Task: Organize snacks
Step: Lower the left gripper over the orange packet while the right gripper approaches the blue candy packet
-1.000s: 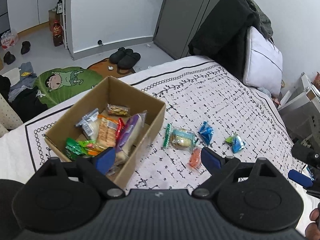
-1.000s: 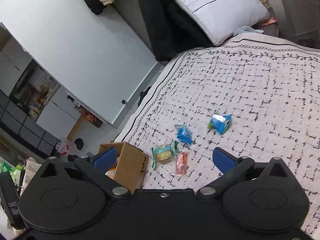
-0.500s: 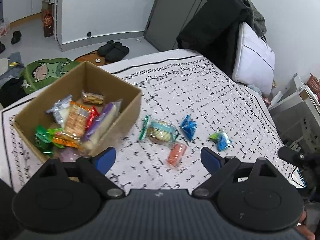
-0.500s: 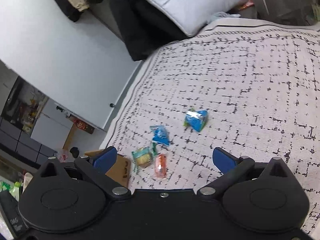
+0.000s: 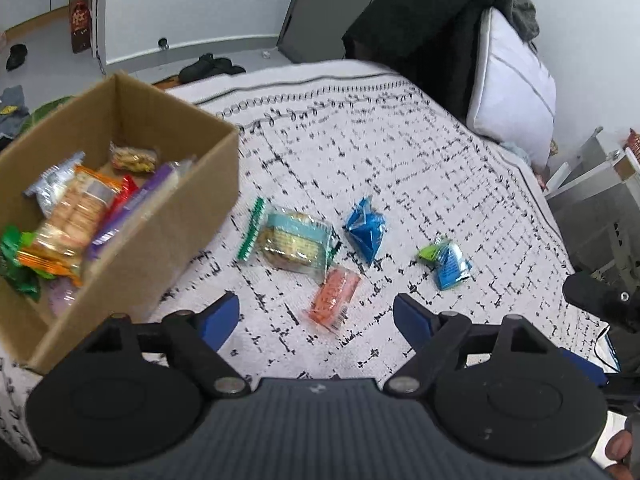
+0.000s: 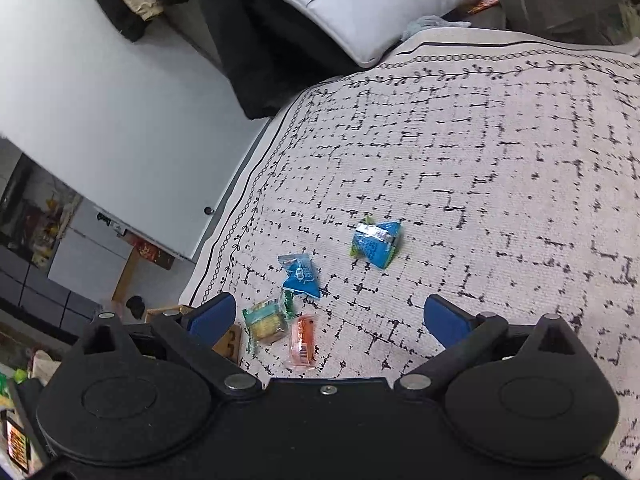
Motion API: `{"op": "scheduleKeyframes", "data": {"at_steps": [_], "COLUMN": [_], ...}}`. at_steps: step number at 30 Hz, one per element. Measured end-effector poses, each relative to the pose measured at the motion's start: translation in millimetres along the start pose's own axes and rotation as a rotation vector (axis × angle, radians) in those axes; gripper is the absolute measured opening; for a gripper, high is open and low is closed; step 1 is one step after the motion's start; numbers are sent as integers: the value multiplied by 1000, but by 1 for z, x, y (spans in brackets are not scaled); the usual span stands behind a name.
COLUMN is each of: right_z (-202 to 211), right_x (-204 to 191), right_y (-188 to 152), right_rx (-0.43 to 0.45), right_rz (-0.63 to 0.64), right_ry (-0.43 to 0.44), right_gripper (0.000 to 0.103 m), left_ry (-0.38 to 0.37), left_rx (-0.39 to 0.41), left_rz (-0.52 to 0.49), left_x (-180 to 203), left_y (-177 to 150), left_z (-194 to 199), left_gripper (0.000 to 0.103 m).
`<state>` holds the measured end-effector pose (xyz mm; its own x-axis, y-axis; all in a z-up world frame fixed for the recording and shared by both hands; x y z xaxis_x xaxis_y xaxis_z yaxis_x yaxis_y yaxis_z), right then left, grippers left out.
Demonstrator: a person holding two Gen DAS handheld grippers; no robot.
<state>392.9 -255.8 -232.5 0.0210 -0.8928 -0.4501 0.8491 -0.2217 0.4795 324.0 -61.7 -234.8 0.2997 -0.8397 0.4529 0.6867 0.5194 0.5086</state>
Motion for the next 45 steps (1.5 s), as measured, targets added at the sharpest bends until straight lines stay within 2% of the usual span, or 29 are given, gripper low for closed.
{"op": "scheduleKeyframes", "data": {"at_steps": [5,10,15,19,24,27,28,29,35,45], "right_z": [-12,-23,-34,-42,-51,-58,-60,-62,-75,-106], "right_x": [11,20,27,29,37,43,44,44,34,29], "right_y": [7,14,16,17,18,17,17,17,22,22], "right_rx": [-5,-2,-9,-16,-24,-33,-34,-34,-8,9], "right_rz": [-44,-97,-132,-148,-191,-217,-223,-229,-225,-176], "right_ry": [-25,-47,-67,-71,-74,-82,-81,-78,-52,-81], "right_gripper": [100,93,92,89,77,77,75,75,74,74], "left_ry": [0,-2,-2,-9,-16,-19,-15,-8,-48,-76], "left_rx": [-37,-65,-86,-108,-116,-110,-112,-116,-128,-130], "left_rz": [-6,-10,-18,-12,-6,-13,-17,-19,3,30], "left_x": [2,3,5,5,6,7,6,6,9,8], "left_y": [-5,-7,-9,-13,-18,-18,-17,-17,-14,-8], "left_z": [-25,-44,-60,-71,-81,-83,-84,-85,-85,-74], "left_gripper": [80,80,80,74,63,53,45,33,30,29]}}
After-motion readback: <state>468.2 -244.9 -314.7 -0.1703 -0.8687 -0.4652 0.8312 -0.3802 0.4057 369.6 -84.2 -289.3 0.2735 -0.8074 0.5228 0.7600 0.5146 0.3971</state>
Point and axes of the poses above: each gripper's, at about its wrist camera, not at the fingertips, and z roughly against the way its jaws point, x to its right, y to its top, the point moved 10 cm from there along -z, roughly the way its jaws point, and after that the axes turned 10 degrees about -y, right-handed, at the moved point
